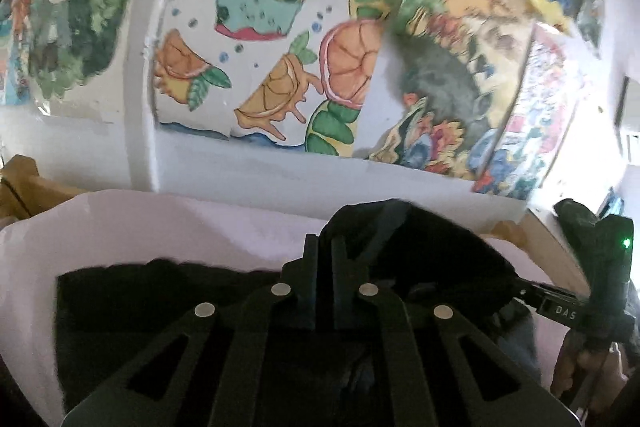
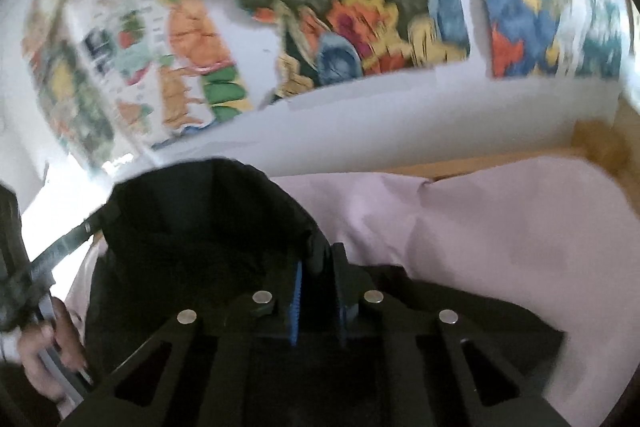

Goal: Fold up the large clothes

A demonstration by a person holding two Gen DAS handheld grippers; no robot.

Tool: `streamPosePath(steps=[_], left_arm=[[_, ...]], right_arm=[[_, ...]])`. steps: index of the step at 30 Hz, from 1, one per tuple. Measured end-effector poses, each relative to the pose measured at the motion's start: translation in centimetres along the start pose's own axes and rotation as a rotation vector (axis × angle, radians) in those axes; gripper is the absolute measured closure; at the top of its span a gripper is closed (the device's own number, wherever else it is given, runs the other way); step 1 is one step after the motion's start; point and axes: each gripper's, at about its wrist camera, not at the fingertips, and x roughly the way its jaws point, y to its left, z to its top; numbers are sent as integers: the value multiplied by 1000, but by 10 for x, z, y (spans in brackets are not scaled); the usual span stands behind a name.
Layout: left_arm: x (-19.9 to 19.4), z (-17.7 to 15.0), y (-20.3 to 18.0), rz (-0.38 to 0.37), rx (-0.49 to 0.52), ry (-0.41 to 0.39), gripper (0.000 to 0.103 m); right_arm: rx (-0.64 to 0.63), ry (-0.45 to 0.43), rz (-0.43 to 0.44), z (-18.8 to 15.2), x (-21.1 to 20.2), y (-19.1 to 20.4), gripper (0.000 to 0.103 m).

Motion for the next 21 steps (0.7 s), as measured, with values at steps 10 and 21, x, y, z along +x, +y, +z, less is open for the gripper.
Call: streamPosePath(steps=[10, 21], left_arm=[[-56, -61, 16, -36, 5, 40, 102], [-19, -122, 32, 28, 12, 134, 102]], right_arm=[[-255, -96, -62, -84, -55, 36, 94], [-385, -2, -175, -134, -8, 36, 94]])
